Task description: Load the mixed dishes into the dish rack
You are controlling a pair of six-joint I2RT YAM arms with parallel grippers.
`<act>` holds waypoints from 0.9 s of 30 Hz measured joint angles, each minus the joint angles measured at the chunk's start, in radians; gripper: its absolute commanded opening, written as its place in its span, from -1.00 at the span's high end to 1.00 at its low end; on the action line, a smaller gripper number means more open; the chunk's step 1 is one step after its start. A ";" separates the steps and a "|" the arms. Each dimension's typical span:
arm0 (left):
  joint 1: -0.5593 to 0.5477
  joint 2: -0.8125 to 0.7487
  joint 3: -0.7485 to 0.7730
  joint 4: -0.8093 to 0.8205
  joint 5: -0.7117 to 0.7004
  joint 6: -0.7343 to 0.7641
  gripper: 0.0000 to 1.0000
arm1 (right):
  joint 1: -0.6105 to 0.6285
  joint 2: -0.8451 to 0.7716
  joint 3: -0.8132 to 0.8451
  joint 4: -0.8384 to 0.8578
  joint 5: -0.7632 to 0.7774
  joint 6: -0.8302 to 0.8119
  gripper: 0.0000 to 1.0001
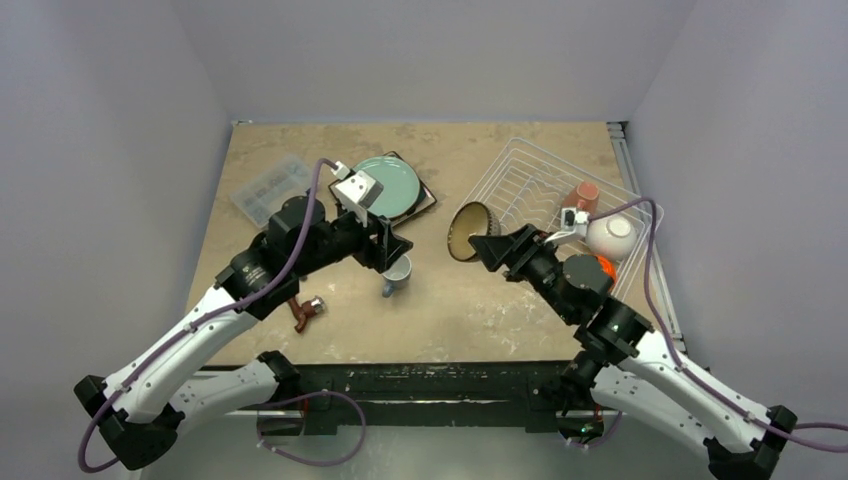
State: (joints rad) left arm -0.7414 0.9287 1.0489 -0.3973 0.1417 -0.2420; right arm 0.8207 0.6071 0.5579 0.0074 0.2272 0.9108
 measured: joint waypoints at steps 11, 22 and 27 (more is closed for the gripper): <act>0.000 -0.018 0.000 0.000 -0.009 0.000 -0.31 | -0.037 0.103 0.319 -0.443 0.341 -0.181 1.00; 0.000 -0.022 0.000 0.001 -0.008 0.000 -0.31 | -0.117 0.284 0.398 -0.768 0.520 -0.232 1.00; 0.000 -0.025 0.000 0.001 -0.008 0.000 -0.31 | -0.197 0.362 0.424 -0.797 0.529 -0.269 1.00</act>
State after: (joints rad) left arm -0.7414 0.9039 1.0485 -0.3965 0.1333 -0.2424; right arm 0.6239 0.9691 0.9821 -0.7898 0.7567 0.6418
